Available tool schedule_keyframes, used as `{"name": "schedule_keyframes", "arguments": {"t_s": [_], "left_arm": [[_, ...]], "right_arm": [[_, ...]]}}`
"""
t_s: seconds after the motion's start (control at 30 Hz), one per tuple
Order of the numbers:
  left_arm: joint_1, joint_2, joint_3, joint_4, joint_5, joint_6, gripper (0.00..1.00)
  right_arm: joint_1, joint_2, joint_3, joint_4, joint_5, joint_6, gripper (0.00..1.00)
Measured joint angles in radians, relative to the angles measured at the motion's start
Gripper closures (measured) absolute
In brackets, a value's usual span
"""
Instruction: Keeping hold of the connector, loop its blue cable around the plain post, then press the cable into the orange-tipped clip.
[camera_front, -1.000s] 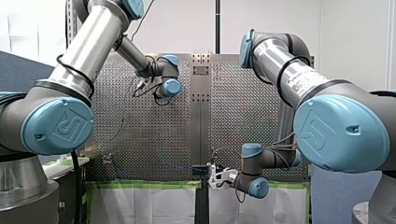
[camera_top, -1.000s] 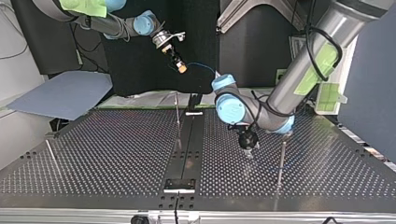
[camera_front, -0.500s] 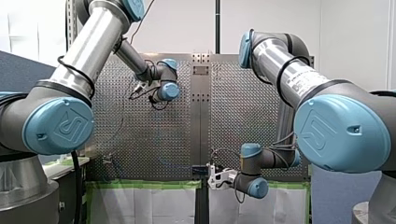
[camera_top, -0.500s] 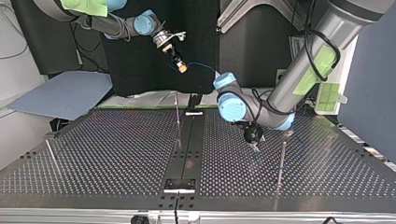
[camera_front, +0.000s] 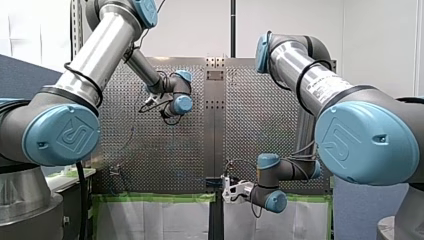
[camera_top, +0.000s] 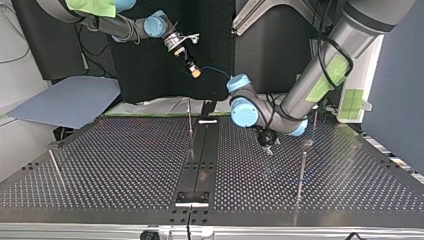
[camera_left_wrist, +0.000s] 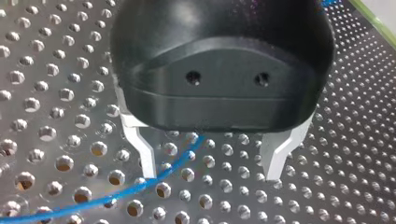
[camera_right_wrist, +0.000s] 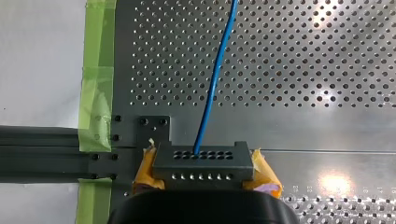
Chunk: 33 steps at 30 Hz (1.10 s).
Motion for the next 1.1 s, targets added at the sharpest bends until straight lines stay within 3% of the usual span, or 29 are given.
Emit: {"name": "schedule_keyframes", "arguments": {"t_s": [0.4, 0.83, 1.1], "left_arm": [[-0.005, 0.000, 0.000, -0.017, 0.003, -0.091, 0.00], [-0.013, -0.009, -0.002, -0.035, 0.058, -0.050, 0.00], [-0.019, -0.081, -0.001, -0.031, -0.002, 0.018, 0.00]], "right_arm": [[0.000, 0.000, -0.001, 0.000, 0.000, 0.000, 1.00], [0.000, 0.000, -0.002, -0.002, 0.000, 0.001, 1.00], [0.000, 0.000, -0.002, -0.001, 0.000, 0.002, 1.00]]}}
